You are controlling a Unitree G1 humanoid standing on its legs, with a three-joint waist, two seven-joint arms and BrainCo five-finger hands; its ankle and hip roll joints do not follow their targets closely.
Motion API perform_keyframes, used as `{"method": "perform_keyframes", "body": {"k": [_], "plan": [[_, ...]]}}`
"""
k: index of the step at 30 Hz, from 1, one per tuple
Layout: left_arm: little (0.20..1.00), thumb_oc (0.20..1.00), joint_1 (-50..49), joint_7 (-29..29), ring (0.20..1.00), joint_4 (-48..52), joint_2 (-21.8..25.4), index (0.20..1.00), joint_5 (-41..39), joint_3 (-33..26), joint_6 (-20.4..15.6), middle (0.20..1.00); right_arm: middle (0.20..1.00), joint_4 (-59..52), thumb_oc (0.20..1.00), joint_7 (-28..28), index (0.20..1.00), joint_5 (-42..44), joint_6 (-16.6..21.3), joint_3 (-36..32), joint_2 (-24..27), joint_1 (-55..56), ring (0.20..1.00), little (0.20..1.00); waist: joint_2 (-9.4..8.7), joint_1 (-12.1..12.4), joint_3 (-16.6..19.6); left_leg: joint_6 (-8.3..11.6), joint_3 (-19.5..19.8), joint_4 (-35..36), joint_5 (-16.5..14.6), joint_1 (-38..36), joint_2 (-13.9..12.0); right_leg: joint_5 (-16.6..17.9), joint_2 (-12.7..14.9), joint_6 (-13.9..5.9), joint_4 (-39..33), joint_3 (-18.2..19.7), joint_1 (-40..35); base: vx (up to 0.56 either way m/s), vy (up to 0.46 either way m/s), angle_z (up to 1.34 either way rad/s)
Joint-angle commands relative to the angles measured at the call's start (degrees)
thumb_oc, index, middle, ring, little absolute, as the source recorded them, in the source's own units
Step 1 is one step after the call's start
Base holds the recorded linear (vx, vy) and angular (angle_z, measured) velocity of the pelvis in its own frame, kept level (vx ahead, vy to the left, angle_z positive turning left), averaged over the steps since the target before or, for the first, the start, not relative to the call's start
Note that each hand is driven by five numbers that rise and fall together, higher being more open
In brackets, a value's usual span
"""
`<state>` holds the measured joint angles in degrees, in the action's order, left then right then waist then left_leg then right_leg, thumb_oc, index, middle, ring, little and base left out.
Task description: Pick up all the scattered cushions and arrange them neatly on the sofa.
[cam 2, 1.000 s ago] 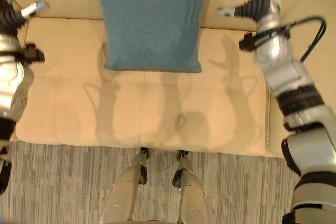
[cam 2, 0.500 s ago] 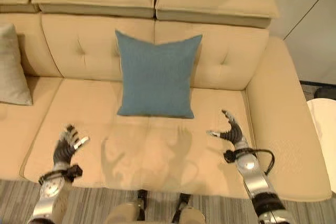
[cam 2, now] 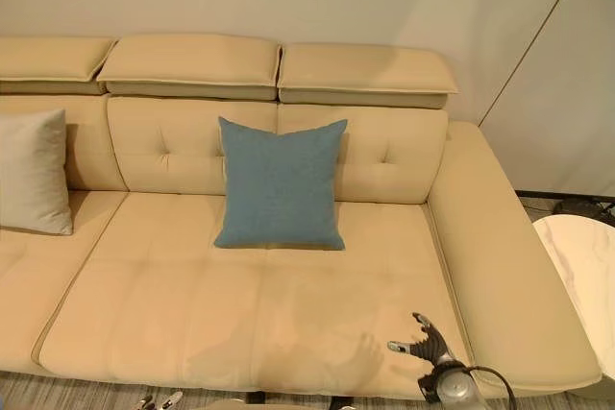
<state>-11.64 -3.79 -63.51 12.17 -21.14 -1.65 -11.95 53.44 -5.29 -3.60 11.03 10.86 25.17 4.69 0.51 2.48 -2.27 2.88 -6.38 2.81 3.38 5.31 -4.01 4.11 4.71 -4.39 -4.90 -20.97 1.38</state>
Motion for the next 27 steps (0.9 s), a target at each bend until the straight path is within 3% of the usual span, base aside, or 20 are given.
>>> {"method": "perform_keyframes", "body": {"k": [1,2,5,7,9,13,19,22,24,26,27], "plan": [[1.000,1.000,6.54,-1.27,1.000,0.38,2.38,1.000,2.07,-0.28,-1.99,1.000,1.000,1.30,1.000,-1.67,1.000,1.64,0.84,-0.01,-0.32,-6.27,1.000,1.000,-3.00,-0.42,-4.28,4.96,-1.31,-9.98,0.85,-0.12,-0.41,-0.57,2.00,-2.90,-0.10,-1.79,-1.99,-0.20,-0.096,0.66],[1.000,1.000,6.58,-1.27,1.000,0.37,2.39,1.000,2.07,-0.29,-2.00,1.000,1.000,1.32,1.000,-1.68,1.000,1.64,0.85,-0.02,-0.33,-6.32,1.000,1.000,-3.04,-0.52,-4.18,4.91,-1.24,-10.04,0.93,0.13,-0.34,-0.50,2.07,-2.91,-0.10,-1.88,-1.82,-0.25,-0.071,0.76],[1.000,1.000,8.62,-0.72,1.000,-1.49,1.68,1.000,2.87,0.28,-1.15,1.000,1.000,4.65,1.000,-1.03,1.000,0.43,-0.17,0.81,-0.39,-6.25,1.000,1.000,-3.54,-1.71,-3.73,4.63,-0.32,-17.51,-2.86,-1.89,1.81,1.54,3.51,-2.79,-0.10,-1.11,-1.12,-0.15,0.021,0.21],[1.000,1.000,8.21,-0.65,1.000,-1.56,1.16,1.000,2.69,0.30,-1.15,1.000,1.000,5.48,1.000,-0.70,1.000,0.23,-0.57,0.62,-0.74,-5.56,1.000,1.000,-3.14,-2.64,-3.18,4.64,0.41,-17.60,-3.77,-4.36,2.66,2.87,3.78,-3.00,-0.08,-0.55,-0.27,-0.14,0.073,0.02],[1.000,1.000,8.24,-0.66,1.000,-1.64,0.55,1.000,2.60,0.72,-1.04,1.000,1.000,6.80,1.000,-0.62,1.000,-0.26,-1.13,0.48,-1.07,-5.25,1.000,1.000,-2.06,-3.41,-2.85,4.48,1.08,-14.27,-4.80,-8.16,3.24,3.84,3.59,-3.55,0.52,-0.07,1.11,-0.16,0.114,-0.07],[1.000,1.000,8.75,-0.71,1.000,-1.28,-1.10,1.000,3.27,2.61,-0.82,1.000,1.000,8.81,1.000,-1.13,1.000,-0.70,-1.89,0.06,-1.58,-5.66,1.000,1.000,-1.40,-4.26,-3.34,1.33,1.73,-5.91,-9.45,-10.18,6.28,6.96,6.12,-5.33,2.26,0.36,5.33,-0.23,0.141,-0.05],[1.000,1.000,7.95,0.14,1.000,-2.04,-1.38,1.000,5.24,3.60,-0.55,1.000,1.000,9.72,1.000,-0.81,1.000,-2.37,-2.30,0.92,-2.41,-5.95,1.000,1.000,-1.91,-2.79,-5.15,-1.13,3.62,-3.90,-8.92,-9.86,8.32,8.93,9.92,-6.88,6.00,-0.01,8.85,-0.21,0.099,-0.15],[1.000,1.000,7.58,0.07,1.000,-3.09,-0.41,1.000,6.24,3.10,-0.27,1.000,1.000,11.78,1.000,-0.44,1.000,-3.53,-2.63,2.00,-3.60,-6.34,1.000,1.000,-1.38,-1.17,-6.34,-2.50,2.35,-5.28,-7.73,-8.14,7.67,4.41,9.73,-5.68,14.20,-1.41,8.24,-0.25,0.050,-0.29],[1.000,1.000,6.52,0.66,1.000,-3.98,0.25,1.000,6.54,2.91,-0.02,1.000,1.000,13.56,1.000,0.00,1.000,-3.19,-2.75,1.34,-4.25,-5.74,1.000,1.000,-1.05,-0.35,-5.21,-3.27,2.13,-4.45,-6.18,-7.29,7.26,0.97,7.18,-4.42,19.46,1.60,6.58,-0.18,0.026,-0.18],[1.000,1.000,6.28,0.79,1.000,-3.86,0.58,1.000,6.74,3.05,0.04,1.000,1.000,14.61,1.000,-0.10,1.000,-2.56,-2.71,0.70,-4.95,-5.03,1.000,1.000,-1.81,0.91,-3.52,-3.00,2.09,-4.22,-5.41,-6.08,7.34,-0.93,5.86,-4.54,17.63,2.23,2.99,-0.09,-0.121,-0.09],[1.000,1.000,6.40,0.15,1.000,-4.07,0.65,1.000,7.28,2.90,-0.08,1.000,1.000,14.45,1.000,-0.63,1.000,-2.69,-2.99,1.36,-5.23,-5.52,1.000,1.000,-2.62,2.07,-2.60,-1.73,1.29,-3.27,-4.14,-5.10,7.10,-1.69,5.36,-4.78,11.06,0.91,-0.29,-0.14,-0.196,-0.07]]}}
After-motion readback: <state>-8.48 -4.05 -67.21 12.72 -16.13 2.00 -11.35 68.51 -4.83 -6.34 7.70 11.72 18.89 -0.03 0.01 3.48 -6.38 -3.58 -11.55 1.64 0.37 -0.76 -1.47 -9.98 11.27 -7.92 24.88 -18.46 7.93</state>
